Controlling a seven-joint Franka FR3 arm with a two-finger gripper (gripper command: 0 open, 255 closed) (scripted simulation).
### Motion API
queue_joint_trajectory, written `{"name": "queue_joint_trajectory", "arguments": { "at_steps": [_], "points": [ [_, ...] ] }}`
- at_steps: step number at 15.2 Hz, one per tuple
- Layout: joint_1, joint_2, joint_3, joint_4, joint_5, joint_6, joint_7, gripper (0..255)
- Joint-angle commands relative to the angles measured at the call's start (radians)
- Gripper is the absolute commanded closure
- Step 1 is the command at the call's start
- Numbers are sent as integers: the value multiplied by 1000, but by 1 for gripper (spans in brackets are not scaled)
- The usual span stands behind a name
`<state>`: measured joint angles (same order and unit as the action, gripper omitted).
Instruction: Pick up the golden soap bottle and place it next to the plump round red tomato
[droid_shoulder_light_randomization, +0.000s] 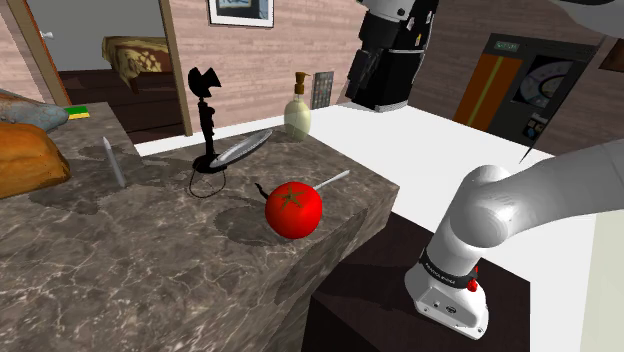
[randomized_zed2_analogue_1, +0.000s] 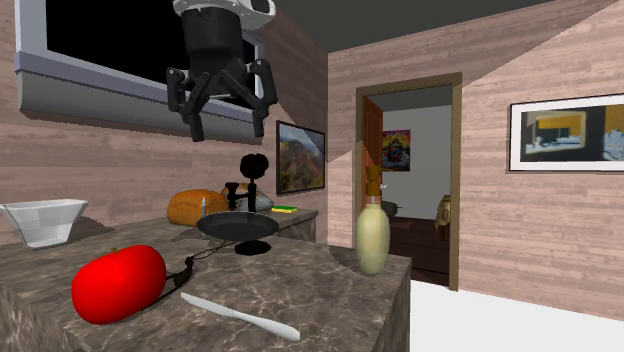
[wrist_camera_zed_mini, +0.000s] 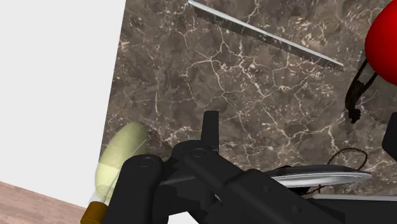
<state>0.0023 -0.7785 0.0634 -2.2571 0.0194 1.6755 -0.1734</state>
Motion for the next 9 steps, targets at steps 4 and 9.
{"name": "queue_joint_trajectory", "arguments": {
  "at_steps": [4,9],
  "points": [
    [-18,84,-28,20,-3,76,-9,0],
    [-43,233,-75,77,2,188,-25,0]
  ]
}}
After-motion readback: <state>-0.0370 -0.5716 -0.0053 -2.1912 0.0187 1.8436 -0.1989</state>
